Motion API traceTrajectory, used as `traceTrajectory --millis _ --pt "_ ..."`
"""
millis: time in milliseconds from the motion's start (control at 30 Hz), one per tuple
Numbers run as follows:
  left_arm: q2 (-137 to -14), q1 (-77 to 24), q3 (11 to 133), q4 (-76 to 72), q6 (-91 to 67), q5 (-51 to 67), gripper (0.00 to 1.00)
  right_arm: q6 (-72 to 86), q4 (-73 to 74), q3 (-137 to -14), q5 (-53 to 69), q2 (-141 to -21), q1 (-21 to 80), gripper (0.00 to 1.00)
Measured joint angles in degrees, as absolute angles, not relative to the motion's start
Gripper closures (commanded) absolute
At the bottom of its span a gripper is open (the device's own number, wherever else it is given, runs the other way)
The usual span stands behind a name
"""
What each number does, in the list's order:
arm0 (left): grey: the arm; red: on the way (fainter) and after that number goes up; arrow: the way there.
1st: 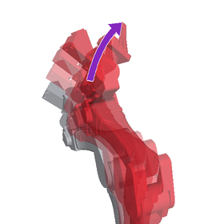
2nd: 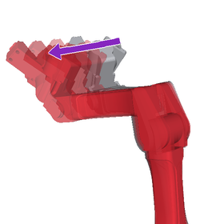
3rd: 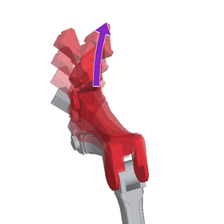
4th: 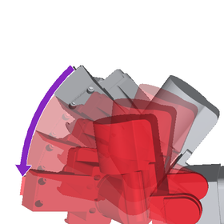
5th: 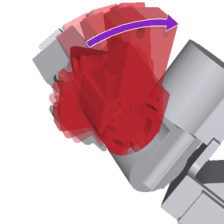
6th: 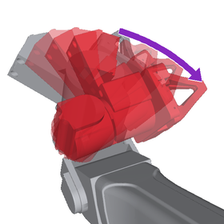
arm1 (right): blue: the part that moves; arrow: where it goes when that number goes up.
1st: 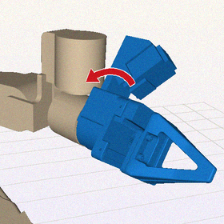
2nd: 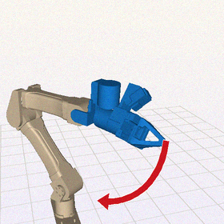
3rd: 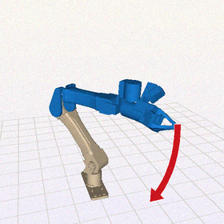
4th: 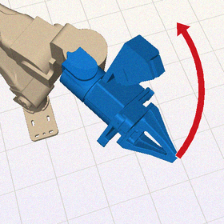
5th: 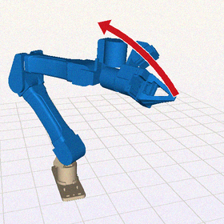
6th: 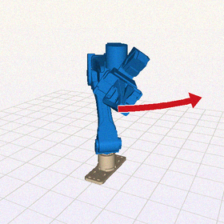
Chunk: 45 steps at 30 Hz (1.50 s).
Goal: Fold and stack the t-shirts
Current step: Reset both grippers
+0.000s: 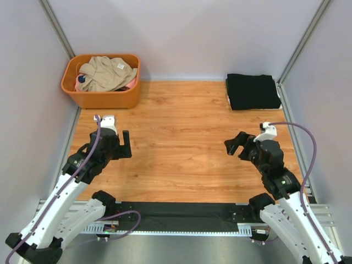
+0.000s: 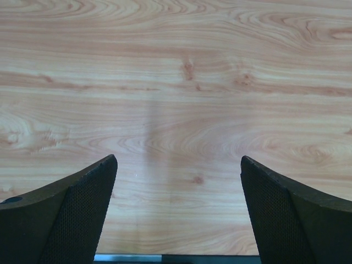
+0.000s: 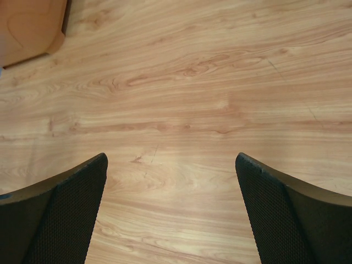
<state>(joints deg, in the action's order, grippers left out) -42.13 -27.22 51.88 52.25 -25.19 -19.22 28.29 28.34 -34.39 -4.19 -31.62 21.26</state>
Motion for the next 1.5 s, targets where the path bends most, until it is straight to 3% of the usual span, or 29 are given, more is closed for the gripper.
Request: traceTrajectory --millis 167,267,367,433,600,700,833,967,1067,1233,1267,1433,1467,1500 --pt "-35.79 -27.11 40.38 40.73 -24.21 -23.33 0.01 29.47 29.34 -33.04 -6.94 -25.36 21.26 0.00" --pt "-32.05 -27.09 28.88 28.99 -21.91 -27.29 0.08 30.65 28.42 -30.98 -11.07 -24.01 21.26 0.00" --pt "-32.25 -26.96 19.64 18.55 -17.08 -30.94 0.06 29.56 25.34 -27.77 -15.75 -24.73 21.26 0.00" --pt "-34.15 -26.94 16.82 12.71 -14.26 -34.57 0.03 28.36 23.18 -26.52 -20.32 -27.11 21.26 0.00" --pt "-45.69 -23.86 14.33 -10.07 -7.42 -43.94 0.09 23.90 15.53 -25.17 -30.65 -35.88 21.26 0.00" --pt "-50.89 -21.93 11.31 -19.68 -5.15 -44.69 0.16 20.51 9.54 -23.29 -36.10 -41.15 21.26 0.00" --pt "-55.70 -20.62 7.09 -31.57 1.39 -39.16 0.12 14.98 0.75 -20.10 -40.07 -49.12 20.93 0.00" --pt "-60.45 -19.51 6.63 -40.86 7.03 -29.47 0.16 11.29 -10.76 -18.24 -37.71 -58.04 17.26 0.00" --pt "-67.53 -18.44 8.25 -47.24 10.20 -24.84 0.07 10.15 -16.10 -18.52 -33.26 -65.32 12.47 0.00" --pt "-71.05 -10.20 8.69 -50.87 7.92 -19.92 0.08 6.79 -21.06 -20.69 -24.91 -72.07 10.11 0.00" --pt "-71.66 -7.53 8.69 -52.18 6.61 -18.65 0.03 6.13 -21.43 -21.67 -22.35 -73.06 9.41 0.00" --pt "-74.19 -2.98 9.37 -53.89 2.81 -14.24 0.12 5.21 -25.56 -22.57 -13.28 -72.86 4.01 0.00" --pt "-74.30 -2.98 9.39 -54.15 2.55 -13.45 0.01 5.28 -26.65 -21.67 -12.58 -71.83 3.33 0.00" --pt "-74.30 -2.98 9.41 -54.08 2.46 -12.64 0.00 5.37 -27.77 -20.53 -11.75 -70.59 2.37 0.00"
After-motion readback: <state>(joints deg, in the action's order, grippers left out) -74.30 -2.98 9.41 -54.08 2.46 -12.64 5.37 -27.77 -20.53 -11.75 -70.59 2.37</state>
